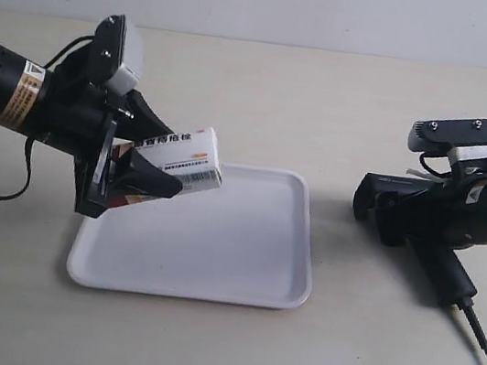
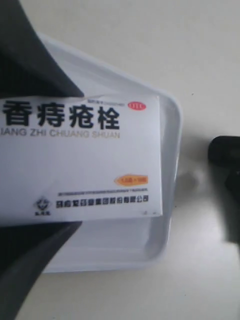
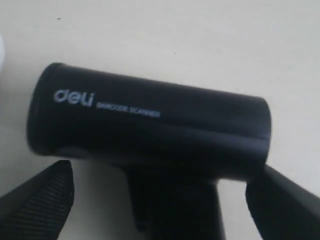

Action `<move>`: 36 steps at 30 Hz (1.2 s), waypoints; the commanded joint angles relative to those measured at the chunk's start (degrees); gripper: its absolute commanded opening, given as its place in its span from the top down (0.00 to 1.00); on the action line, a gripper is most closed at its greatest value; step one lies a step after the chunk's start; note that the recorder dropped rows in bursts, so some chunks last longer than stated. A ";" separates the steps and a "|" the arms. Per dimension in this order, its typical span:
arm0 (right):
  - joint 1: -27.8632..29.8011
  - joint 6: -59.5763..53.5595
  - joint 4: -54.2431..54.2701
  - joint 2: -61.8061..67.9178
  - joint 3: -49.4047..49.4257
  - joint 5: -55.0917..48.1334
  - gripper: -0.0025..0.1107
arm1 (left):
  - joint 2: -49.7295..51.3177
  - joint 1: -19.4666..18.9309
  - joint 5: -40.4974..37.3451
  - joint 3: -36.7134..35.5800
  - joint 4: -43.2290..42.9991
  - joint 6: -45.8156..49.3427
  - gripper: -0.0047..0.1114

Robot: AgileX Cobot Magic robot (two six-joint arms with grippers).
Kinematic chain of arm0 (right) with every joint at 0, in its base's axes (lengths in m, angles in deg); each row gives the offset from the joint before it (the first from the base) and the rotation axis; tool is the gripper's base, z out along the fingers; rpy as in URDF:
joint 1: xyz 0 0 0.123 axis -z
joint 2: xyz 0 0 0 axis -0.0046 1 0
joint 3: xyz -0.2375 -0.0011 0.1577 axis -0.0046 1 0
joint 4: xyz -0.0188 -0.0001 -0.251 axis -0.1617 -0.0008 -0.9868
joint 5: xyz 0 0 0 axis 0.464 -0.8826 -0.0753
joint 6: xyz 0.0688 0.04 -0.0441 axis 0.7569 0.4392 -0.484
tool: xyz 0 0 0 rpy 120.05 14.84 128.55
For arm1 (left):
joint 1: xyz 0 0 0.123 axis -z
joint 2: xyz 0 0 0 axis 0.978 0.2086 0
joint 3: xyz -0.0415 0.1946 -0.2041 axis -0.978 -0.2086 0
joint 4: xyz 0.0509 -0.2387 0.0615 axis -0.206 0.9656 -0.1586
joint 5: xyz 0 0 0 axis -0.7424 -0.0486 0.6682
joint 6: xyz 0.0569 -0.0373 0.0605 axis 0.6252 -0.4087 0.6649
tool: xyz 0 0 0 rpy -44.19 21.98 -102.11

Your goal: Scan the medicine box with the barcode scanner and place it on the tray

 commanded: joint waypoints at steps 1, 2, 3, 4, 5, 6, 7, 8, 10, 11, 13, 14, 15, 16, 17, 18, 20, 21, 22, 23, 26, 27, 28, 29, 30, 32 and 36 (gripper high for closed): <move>1.22 -3.27 -0.71 4.26 -2.53 2.96 0.27 | 3.02 -0.07 0.61 0.81 -0.29 3.26 0.96; 1.22 -4.30 -0.71 4.73 -2.78 3.11 0.30 | 3.44 -0.07 0.61 0.81 -0.29 4.22 0.96; 1.22 -5.33 -0.71 5.04 -2.76 3.34 0.36 | 3.79 -0.07 0.61 0.81 -0.29 5.22 0.96; 1.22 -5.86 -0.71 5.05 -2.76 3.53 0.45 | 4.04 -0.07 0.61 0.81 -0.29 6.34 0.96; 1.22 -6.30 -0.71 5.05 -2.76 3.38 0.51 | 4.28 -0.07 0.61 0.81 -0.29 6.74 0.96; 1.22 -7.27 -0.71 4.59 -2.76 2.99 0.59 | 4.39 -0.07 0.61 0.81 -0.29 7.27 0.96; 1.22 -7.92 -0.71 3.95 -2.76 2.54 0.68 | 4.51 -0.07 0.35 0.81 -0.29 7.57 0.96; 1.22 -8.22 -0.71 3.23 -2.76 1.99 0.74 | 4.51 -0.07 0.38 0.81 -0.29 7.80 0.96; 1.22 -9.30 -0.71 0.64 -2.76 -0.06 0.89 | 4.60 -0.07 0.20 0.81 -0.29 8.41 0.96; 1.22 -10.25 -0.71 -1.05 -2.76 -1.29 0.95 | 4.60 -0.07 0.20 0.81 -0.29 8.41 0.96; 1.22 -12.19 -0.71 -4.90 -2.76 -4.43 0.98 | 4.60 -0.07 0.22 0.81 -0.15 8.52 0.96; 1.22 -13.38 -0.71 -6.53 -2.76 -6.22 0.98 | 4.60 -0.07 0.22 0.81 -0.15 8.52 0.96; 1.10 -14.55 -0.71 -8.52 -2.76 -7.99 0.98 | 4.64 -0.07 0.22 1.05 -0.14 8.52 0.96; 0.68 -15.56 -0.71 -10.41 -2.76 -9.83 0.98 | 4.73 -0.07 0.22 1.04 -0.03 8.52 0.96; 0.31 -16.65 -0.71 -11.73 -2.76 -11.25 0.98 | 4.73 -0.07 0.22 1.16 -0.04 8.52 0.96; -0.35 -17.26 -0.60 -13.15 -2.76 -12.59 0.98 | 4.73 -0.07 0.22 1.16 -0.04 8.52 0.96; -1.92 -18.77 -0.70 -14.94 -2.63 -13.72 0.98 | 4.73 -0.07 0.22 1.16 -0.04 8.52 0.96; -2.61 -19.68 -0.70 -15.29 -2.63 -14.11 0.98 | 4.73 -0.07 0.22 1.16 -0.04 8.52 0.96; -2.95 -20.45 -0.70 -15.25 -2.63 -14.09 0.98 | 4.73 -0.07 0.22 1.16 -0.04 8.52 0.96; -2.95 -20.69 -0.70 -15.25 -2.63 -14.09 0.98 | 4.73 -0.07 0.22 1.16 -0.04 8.52 0.96; -2.95 -20.69 -1.11 -14.99 -2.63 -14.09 0.98 | 4.73 -0.07 0.37 1.16 -0.15 8.52 0.96; -2.95 -20.69 -1.57 -14.81 -2.63 -13.96 0.98 | 4.73 -0.07 0.44 1.16 -0.15 8.52 0.96; -2.95 -20.69 -1.57 -14.73 -2.63 -13.23 0.98 | 4.73 -0.07 0.87 1.16 -0.15 8.52 0.96; -2.95 -20.69 -1.57 -14.40 -2.63 -12.47 0.98 | 4.73 -0.07 1.43 1.16 -0.15 8.52 0.96; -2.95 -20.69 -1.57 -13.93 -2.63 -11.72 0.98 | 4.73 -0.07 1.84 1.16 -0.15 8.52 0.96; -2.95 -20.69 -1.57 -12.61 -2.63 -10.24 0.98 | 4.73 -0.07 2.40 1.16 -0.29 8.52 0.96; -2.95 -20.69 -2.15 -9.39 -2.63 -6.68 0.98 | 4.73 -0.07 2.79 1.16 -0.39 8.11 0.96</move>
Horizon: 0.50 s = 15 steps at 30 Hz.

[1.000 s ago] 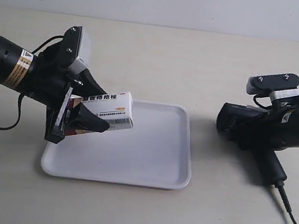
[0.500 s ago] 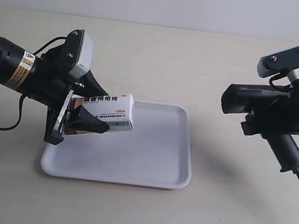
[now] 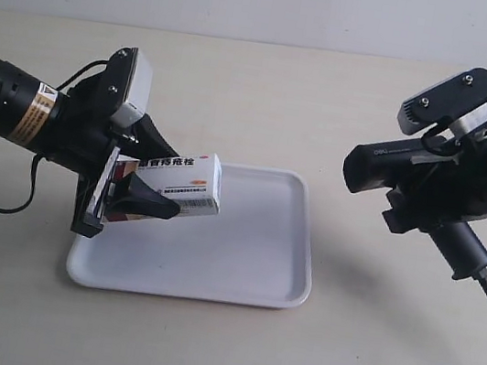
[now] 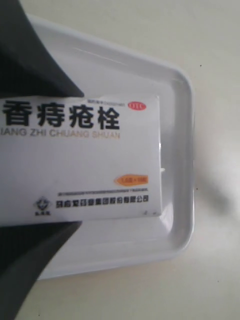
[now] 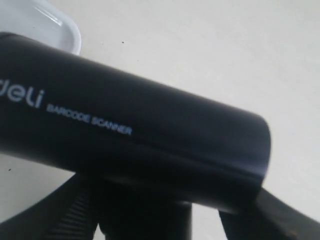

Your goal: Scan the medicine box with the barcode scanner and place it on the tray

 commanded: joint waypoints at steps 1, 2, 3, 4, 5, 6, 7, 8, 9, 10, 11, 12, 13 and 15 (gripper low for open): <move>-0.11 -0.51 -0.57 3.38 -0.21 5.35 0.98 | 0.16 -0.07 1.22 0.27 0.40 -0.09 0.96; -0.11 -0.51 -0.57 3.94 -0.21 6.10 0.98 | 0.16 -0.07 1.22 0.27 0.40 -0.09 0.96; -0.11 -0.51 -0.57 4.26 -0.21 6.44 0.98 | 0.16 -0.07 1.22 0.27 0.40 -0.09 0.96; -0.11 -0.51 -0.57 4.51 -0.21 7.01 0.98 | 0.16 -0.07 1.22 0.27 0.40 -0.09 0.96; -0.11 -0.51 -0.57 4.63 -0.21 7.41 0.98 | 0.16 -0.07 1.22 0.27 0.40 -0.09 0.96; -0.11 -0.51 -0.57 4.63 -0.21 7.71 0.98 | 0.16 -0.07 1.19 0.27 0.51 -0.09 0.96; -0.11 -0.51 -0.57 4.63 -0.21 7.85 0.98 | 0.16 -0.07 1.19 0.27 0.65 -0.09 0.96; -0.11 -0.51 -0.57 4.63 -0.21 7.96 0.98 | 0.16 -0.07 1.19 0.27 0.93 -0.09 0.96; -0.11 -0.51 -0.57 4.63 -0.21 7.96 0.98 | 0.16 -0.07 1.19 0.27 1.22 -0.09 0.96; -0.11 -0.51 -0.57 4.63 -0.21 7.81 0.98 | 0.16 -0.07 1.19 0.27 1.53 -0.09 0.96; -0.11 -0.40 -0.42 4.63 -0.21 7.30 0.98 | 0.16 -0.07 1.19 0.27 1.79 -0.09 0.96; -0.49 -0.17 -0.41 4.63 -0.21 6.82 0.98 | 0.16 -0.07 1.19 0.27 2.02 -0.09 0.96; -0.98 0.02 -0.41 4.63 -0.21 6.39 0.98 | 0.16 -0.07 1.19 0.27 2.01 -0.26 0.96; -1.80 0.30 -0.41 4.63 -0.21 6.15 0.98 | 0.16 -0.07 1.19 0.27 2.01 -0.91 0.96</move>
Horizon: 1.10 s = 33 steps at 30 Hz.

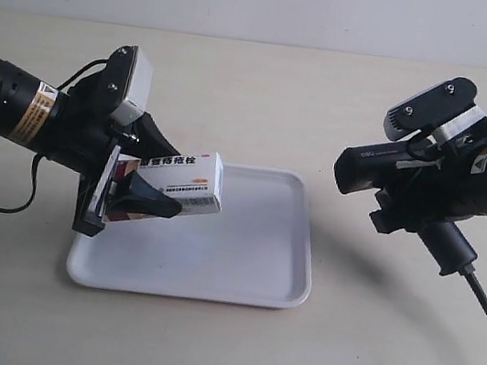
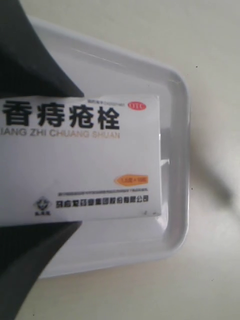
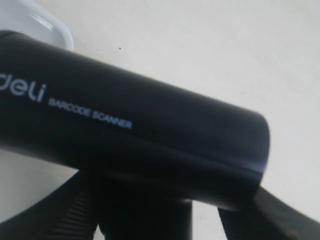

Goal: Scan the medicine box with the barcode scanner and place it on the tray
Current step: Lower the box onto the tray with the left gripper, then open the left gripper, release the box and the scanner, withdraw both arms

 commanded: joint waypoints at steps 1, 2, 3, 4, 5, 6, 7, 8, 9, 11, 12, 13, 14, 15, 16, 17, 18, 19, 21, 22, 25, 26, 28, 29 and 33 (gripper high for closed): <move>-1.30 0.66 -0.41 -0.01 -0.21 0.28 0.98 | 0.16 -0.07 0.75 0.27 1.33 -1.66 0.96; -1.30 1.05 -0.41 -0.01 -0.21 0.62 0.98 | 0.16 -0.07 0.62 0.50 1.23 -2.57 0.96; -1.30 1.44 -0.41 -0.01 -0.21 0.72 0.98 | 0.26 -0.07 0.62 0.61 1.14 -3.72 0.96; -1.30 1.59 -0.41 -0.01 -0.21 0.72 0.98 | 0.26 -0.07 0.53 0.89 0.98 -4.56 0.96; -1.30 1.57 -0.41 -0.01 -0.21 0.72 0.98 | 0.26 -0.07 0.53 1.12 0.98 -5.11 0.96; -1.30 1.70 -0.41 -0.01 -0.21 0.98 0.98 | 0.26 -0.07 0.53 1.36 0.89 -6.26 0.96; -1.30 1.70 -0.41 -0.01 -0.21 1.22 0.98 | 0.26 -0.07 0.53 1.61 0.89 -7.07 0.96; -1.30 1.70 -0.41 -0.01 -0.21 1.55 0.98 | 0.26 -0.07 0.53 2.07 0.74 -8.02 0.96; -1.30 1.70 -0.41 -0.01 -0.21 1.68 0.98 | 0.26 -0.07 0.53 2.06 0.74 -8.14 0.96; -1.30 1.84 -0.41 -0.01 -0.21 2.23 0.98 | 0.39 -0.07 0.53 2.06 0.53 -8.12 0.96; -1.19 1.99 -0.41 0.28 -0.21 2.56 0.98 | 0.50 -0.07 0.53 2.06 0.53 -8.12 0.96; -1.10 2.82 0.00 0.48 -0.21 3.17 0.98 | 0.85 -0.07 0.53 2.06 0.53 -8.30 0.96; -0.46 3.87 0.00 1.22 -0.21 3.87 0.98 | 1.51 0.15 0.25 2.06 0.98 -8.57 0.96; -0.01 4.76 0.00 1.88 -0.21 4.39 0.98 | 1.96 0.61 -0.88 2.06 1.19 -8.84 0.96; 0.54 5.64 0.00 2.59 -0.21 4.82 0.98 | 2.52 1.24 -2.24 2.06 1.79 -8.96 0.96; 1.17 6.84 0.00 3.71 -0.21 5.37 0.98 | 3.13 2.44 -5.04 2.06 2.82 -8.95 0.96; 1.65 7.88 0.00 4.42 -0.21 5.71 0.98 | 3.61 3.39 -7.05 2.06 4.02 -8.80 0.96; 2.02 8.48 0.00 5.32 -0.21 6.00 0.98 | 4.03 4.64 -10.19 2.06 5.94 -8.80 0.96; 2.24 9.29 0.00 6.92 -0.21 6.84 0.98 | 4.66 6.65 -15.32 2.06 8.67 -8.80 0.96; 2.24 9.29 0.00 7.78 -0.21 7.40 0.98 | 4.93 7.45 -17.28 2.06 8.90 -8.63 0.96; 2.24 10.71 0.00 10.22 -0.21 9.10 0.98 | 6.01 9.14 -21.10 2.06 10.86 -6.96 0.96; 2.24 12.30 0.00 11.42 -0.21 9.53 0.98 | 6.83 9.48 -22.78 2.06 12.99 -5.95 0.96; 2.13 12.30 0.00 12.79 -0.21 9.53 0.97 | 8.15 9.60 -23.56 2.06 13.70 -4.28 0.93; 2.13 12.30 0.69 13.17 -0.21 9.68 0.96 | 8.43 9.60 -23.56 2.06 13.70 -4.16 0.89; 2.13 12.30 2.56 14.15 -0.21 9.20 0.65 | 9.10 9.60 -23.31 2.06 13.31 -4.51 0.30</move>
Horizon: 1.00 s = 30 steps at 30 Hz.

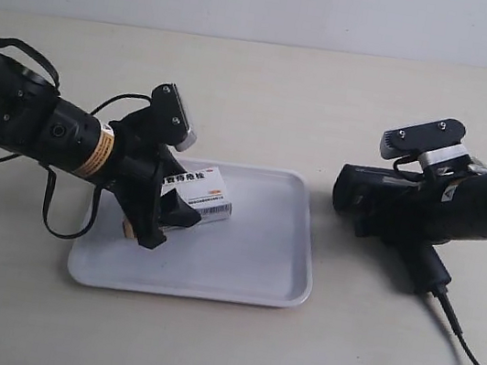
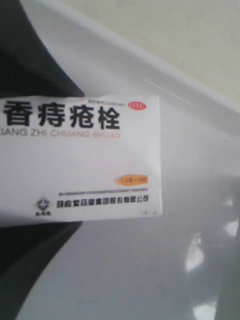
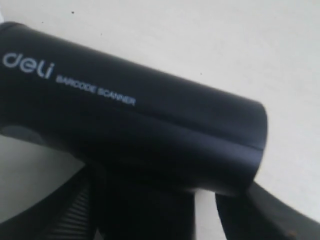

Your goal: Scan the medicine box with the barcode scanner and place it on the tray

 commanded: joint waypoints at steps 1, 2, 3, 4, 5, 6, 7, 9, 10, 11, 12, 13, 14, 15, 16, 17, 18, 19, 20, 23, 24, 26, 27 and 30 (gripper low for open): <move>0.25 0.23 0.87 0.70 -0.12 -0.25 0.54 | 0.67 0.31 -1.30 0.05 -0.15 0.15 0.14; 0.25 0.63 1.66 0.70 -0.12 -0.12 0.43 | 0.28 0.31 -0.99 0.05 -0.15 -0.14 0.06; 0.25 2.19 3.01 0.43 -0.12 -0.02 0.33 | -0.42 0.31 -0.88 0.05 -0.29 -0.14 0.06; 0.25 3.53 3.61 -0.03 -0.12 -0.14 0.22 | -1.54 0.31 -0.88 0.05 -0.40 -0.14 0.06; 0.25 4.11 3.61 -1.15 -0.12 -0.63 0.16 | -3.12 0.31 -0.88 0.05 -0.53 -0.26 0.06; 0.25 4.09 3.61 -2.70 -0.12 -1.49 0.12 | -5.09 0.31 -0.98 0.05 -0.53 -1.45 0.06; 0.25 4.09 3.50 -4.89 -0.12 -2.58 0.11 | -7.60 0.31 -1.55 -0.08 -0.67 -2.58 0.06; 0.25 4.09 3.50 -9.80 -0.12 -5.62 0.12 | -12.80 0.31 -2.46 -0.08 -4.27 -9.10 0.06; 0.25 4.09 3.50 -12.59 -0.12 -6.95 0.13 | -15.30 0.31 -2.74 -0.08 -7.18 -12.73 0.06; 0.25 4.09 3.50 -15.66 -0.23 -8.62 0.13 | -18.02 0.18 -2.75 -0.08 -10.76 -16.94 0.06; 0.25 4.09 3.50 -19.00 -0.23 -10.05 0.14 | -20.21 0.10 -2.64 -0.08 -13.76 -21.64 0.06; 0.25 4.09 3.50 -22.64 -0.23 -11.34 0.16 | -23.15 -0.03 -2.50 -0.20 -13.81 -25.74 0.06; 0.25 4.09 3.50 -26.39 -0.23 -12.79 0.17 | -25.95 -0.45 -2.38 -0.54 -13.81 -28.40 0.07; 0.25 4.09 3.50 -29.45 -0.23 -13.53 0.20 | -28.37 -0.87 -2.20 -1.21 -13.81 -29.72 0.09; 0.25 4.09 3.50 -33.27 -0.23 -14.02 0.24 | -31.34 -1.52 -1.56 -2.11 -13.81 -30.61 0.14; 0.25 4.09 3.50 -37.01 -0.23 -14.44 0.29 | -34.34 -2.33 -0.82 -3.23 -13.81 -31.70 0.21; 0.25 4.09 3.50 -39.89 -0.23 -14.53 0.36 | -37.40 -3.12 -0.15 -4.32 -13.81 -32.97 0.28; 0.25 4.09 3.50 -43.41 -0.23 -14.53 0.45 | -40.42 -4.26 0.08 -5.92 -13.81 -34.81 0.40; 0.25 4.09 3.50 -46.64 -0.23 -14.31 0.55 | -43.55 -5.45 0.08 -7.75 -13.81 -36.59 0.53; 0.25 4.09 3.63 -54.82 0.75 -12.45 0.86 | -52.30 -9.34 -0.66 -14.27 -13.81 -39.57 0.96; 0.25 4.09 3.63 -56.99 1.64 -11.15 0.94 | -55.46 -10.71 -1.64 -16.98 -13.81 -40.26 0.94; 0.25 4.27 3.63 -60.09 3.89 -9.03 0.97 | -61.35 -13.11 -4.29 -22.77 -13.81 -41.98 0.94; 0.25 4.27 3.63 -61.43 4.89 -9.00 0.97 | -64.78 -14.05 -6.37 -25.75 -12.76 -41.99 0.94; 0.25 5.15 3.90 -64.22 6.85 -10.26 0.97 | -75.23 -15.58 -13.13 -33.51 -7.22 -41.99 0.94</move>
